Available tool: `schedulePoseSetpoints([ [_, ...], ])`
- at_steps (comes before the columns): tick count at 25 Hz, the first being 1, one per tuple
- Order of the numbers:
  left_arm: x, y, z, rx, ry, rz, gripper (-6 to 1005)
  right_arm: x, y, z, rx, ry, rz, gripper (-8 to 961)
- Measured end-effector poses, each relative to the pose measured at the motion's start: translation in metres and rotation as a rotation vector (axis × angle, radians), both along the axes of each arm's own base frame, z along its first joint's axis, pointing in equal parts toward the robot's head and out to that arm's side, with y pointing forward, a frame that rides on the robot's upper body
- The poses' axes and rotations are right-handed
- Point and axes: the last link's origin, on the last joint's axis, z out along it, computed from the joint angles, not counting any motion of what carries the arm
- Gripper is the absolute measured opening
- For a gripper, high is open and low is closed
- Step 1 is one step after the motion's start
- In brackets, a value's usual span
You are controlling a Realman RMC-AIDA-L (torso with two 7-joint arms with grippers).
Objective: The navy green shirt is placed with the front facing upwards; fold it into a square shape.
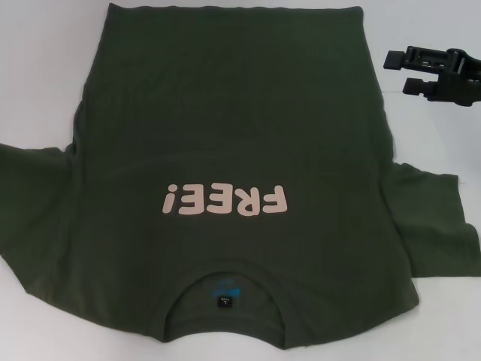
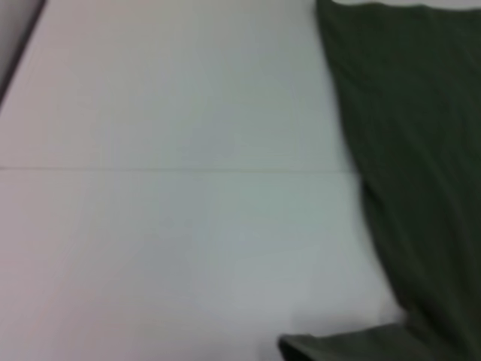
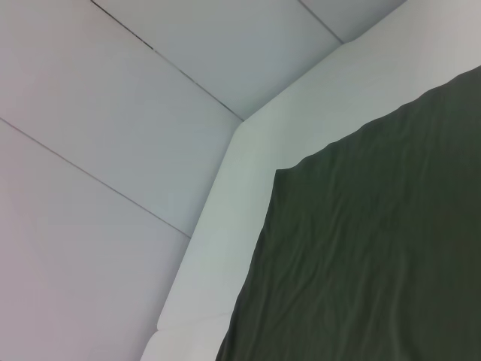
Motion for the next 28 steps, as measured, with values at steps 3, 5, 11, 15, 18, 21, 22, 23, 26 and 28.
schedulePoseSetpoints([
  [3,0.013,0.000,-0.005,-0.034,-0.014,0.000,20,0.000,0.000,0.000,0.000,0.000,0.000,926],
  [5,0.039,0.001,-0.016,-0.105,-0.040,0.013,21,0.000,0.000,0.000,0.000,0.000,0.000,926],
  [11,0.087,0.016,-0.040,-0.259,-0.061,0.033,25,-0.001,0.000,-0.001,-0.002,-0.001,0.002,925],
  [15,0.101,0.028,-0.059,-0.317,-0.088,0.064,28,0.000,0.000,-0.002,-0.005,-0.002,0.001,925],
  [18,0.108,0.037,-0.072,-0.334,-0.102,0.074,30,0.001,-0.001,-0.002,-0.006,-0.002,-0.003,925],
  [21,0.113,0.043,-0.077,-0.317,-0.109,0.068,31,0.002,-0.002,-0.002,-0.007,0.002,-0.006,925],
  [22,0.114,0.045,-0.078,-0.306,-0.113,0.067,32,0.002,-0.002,-0.003,-0.008,0.002,-0.007,925],
  [23,0.115,0.047,-0.079,-0.292,-0.118,0.067,33,0.002,-0.002,-0.003,-0.010,0.003,-0.008,925],
  [26,0.116,0.050,-0.082,-0.271,-0.130,0.057,34,0.002,-0.002,-0.004,-0.014,0.001,-0.007,925],
  [28,0.116,0.050,-0.085,-0.273,-0.124,0.041,36,0.003,-0.002,-0.005,-0.017,-0.003,-0.007,925],
])
